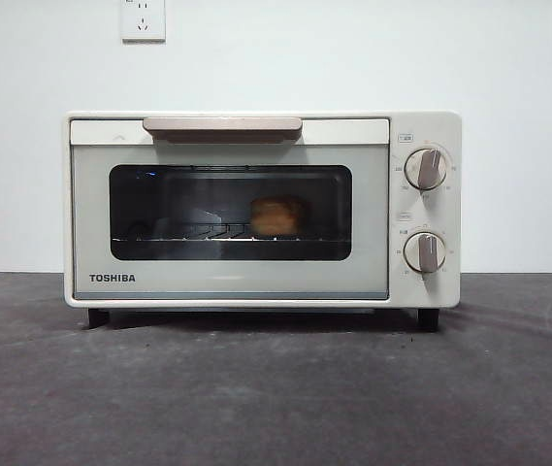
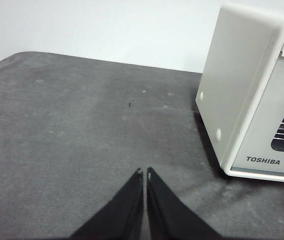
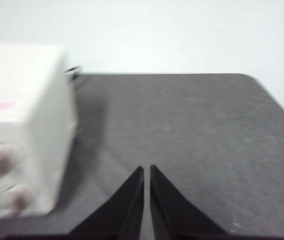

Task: The left arm flap open the oven, the right arm pick bread and place it into oven, the left arm flap close the oven

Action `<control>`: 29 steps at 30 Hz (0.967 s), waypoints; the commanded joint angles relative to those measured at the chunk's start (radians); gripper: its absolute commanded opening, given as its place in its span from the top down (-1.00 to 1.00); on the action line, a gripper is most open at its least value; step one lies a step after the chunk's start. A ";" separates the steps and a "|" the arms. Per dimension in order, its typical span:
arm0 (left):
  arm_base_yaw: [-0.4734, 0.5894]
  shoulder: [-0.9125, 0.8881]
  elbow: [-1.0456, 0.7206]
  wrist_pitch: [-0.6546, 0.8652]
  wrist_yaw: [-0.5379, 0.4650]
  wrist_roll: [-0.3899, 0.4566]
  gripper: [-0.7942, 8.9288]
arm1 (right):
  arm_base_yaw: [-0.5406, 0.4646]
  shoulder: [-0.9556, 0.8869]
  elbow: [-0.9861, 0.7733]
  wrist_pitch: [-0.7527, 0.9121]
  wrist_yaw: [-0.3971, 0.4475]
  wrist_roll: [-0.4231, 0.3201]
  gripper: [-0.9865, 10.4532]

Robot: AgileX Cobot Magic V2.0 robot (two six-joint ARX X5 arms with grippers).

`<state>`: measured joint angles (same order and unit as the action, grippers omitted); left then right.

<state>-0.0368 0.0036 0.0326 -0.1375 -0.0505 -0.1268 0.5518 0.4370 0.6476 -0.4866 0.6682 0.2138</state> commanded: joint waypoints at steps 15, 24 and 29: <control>0.001 0.000 -0.021 0.010 -0.002 -0.009 0.79 | -0.371 -0.378 -0.533 0.159 -0.296 0.014 0.80; 0.001 0.000 -0.021 0.010 -0.002 -0.009 0.79 | -0.406 -0.433 -0.598 0.201 -0.578 -0.150 0.79; 0.001 0.000 -0.021 0.010 -0.002 -0.009 0.79 | -0.409 -0.433 -0.603 0.217 -0.583 -0.147 0.80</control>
<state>-0.0368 0.0036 0.0326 -0.1371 -0.0505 -0.1268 0.1429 0.0051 0.0547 -0.2790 0.0860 0.0811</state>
